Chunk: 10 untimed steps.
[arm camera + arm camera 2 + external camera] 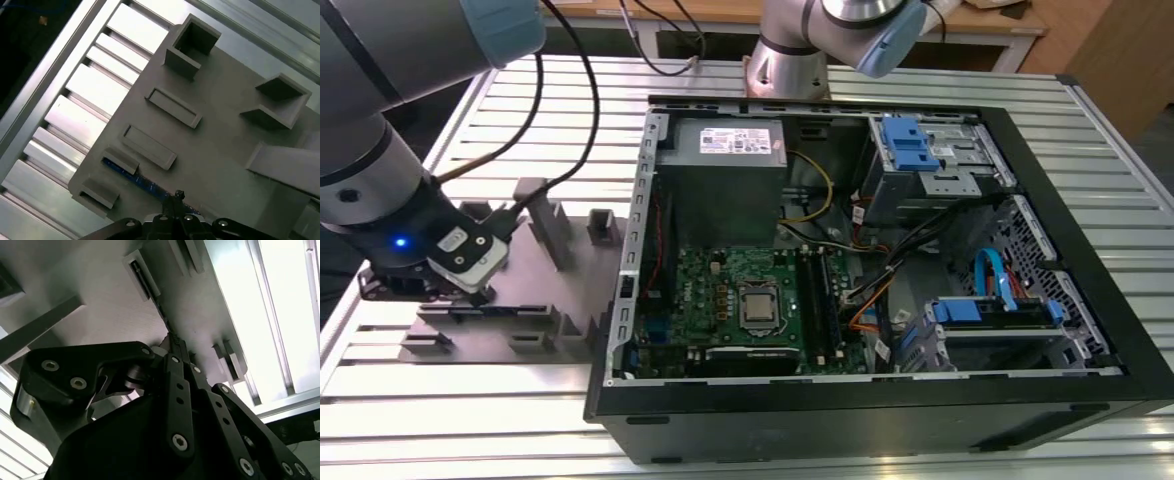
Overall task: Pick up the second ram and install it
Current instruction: 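Pick up the second ram and move it above second insertion slot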
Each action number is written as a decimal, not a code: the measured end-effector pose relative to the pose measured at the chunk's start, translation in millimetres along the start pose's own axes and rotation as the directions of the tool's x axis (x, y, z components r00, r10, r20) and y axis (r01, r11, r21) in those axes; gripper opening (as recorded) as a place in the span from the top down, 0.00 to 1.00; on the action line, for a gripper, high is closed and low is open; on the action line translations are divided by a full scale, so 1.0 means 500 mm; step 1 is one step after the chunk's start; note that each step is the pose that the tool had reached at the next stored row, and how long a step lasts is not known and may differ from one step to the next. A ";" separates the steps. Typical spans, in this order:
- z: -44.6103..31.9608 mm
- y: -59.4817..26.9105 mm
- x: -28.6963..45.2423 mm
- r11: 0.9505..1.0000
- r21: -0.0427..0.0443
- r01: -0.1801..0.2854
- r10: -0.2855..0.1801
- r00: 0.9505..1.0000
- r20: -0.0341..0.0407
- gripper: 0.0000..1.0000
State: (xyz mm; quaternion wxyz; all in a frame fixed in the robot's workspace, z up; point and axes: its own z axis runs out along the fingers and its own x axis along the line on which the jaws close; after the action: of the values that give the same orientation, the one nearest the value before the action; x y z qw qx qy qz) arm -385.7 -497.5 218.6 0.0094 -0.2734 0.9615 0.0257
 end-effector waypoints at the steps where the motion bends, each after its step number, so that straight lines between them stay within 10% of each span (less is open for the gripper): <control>1: 0.000 0.000 0.000 1.000 0.000 0.011 -0.011 1.000 0.000 0.89; 10: 0.000 0.000 0.000 0.994 -0.004 0.105 -0.105 0.994 -0.004 0.89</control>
State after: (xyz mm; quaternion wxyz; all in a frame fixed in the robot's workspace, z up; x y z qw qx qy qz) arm -385.7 -497.5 218.5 0.0080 -0.3235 0.9458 0.0262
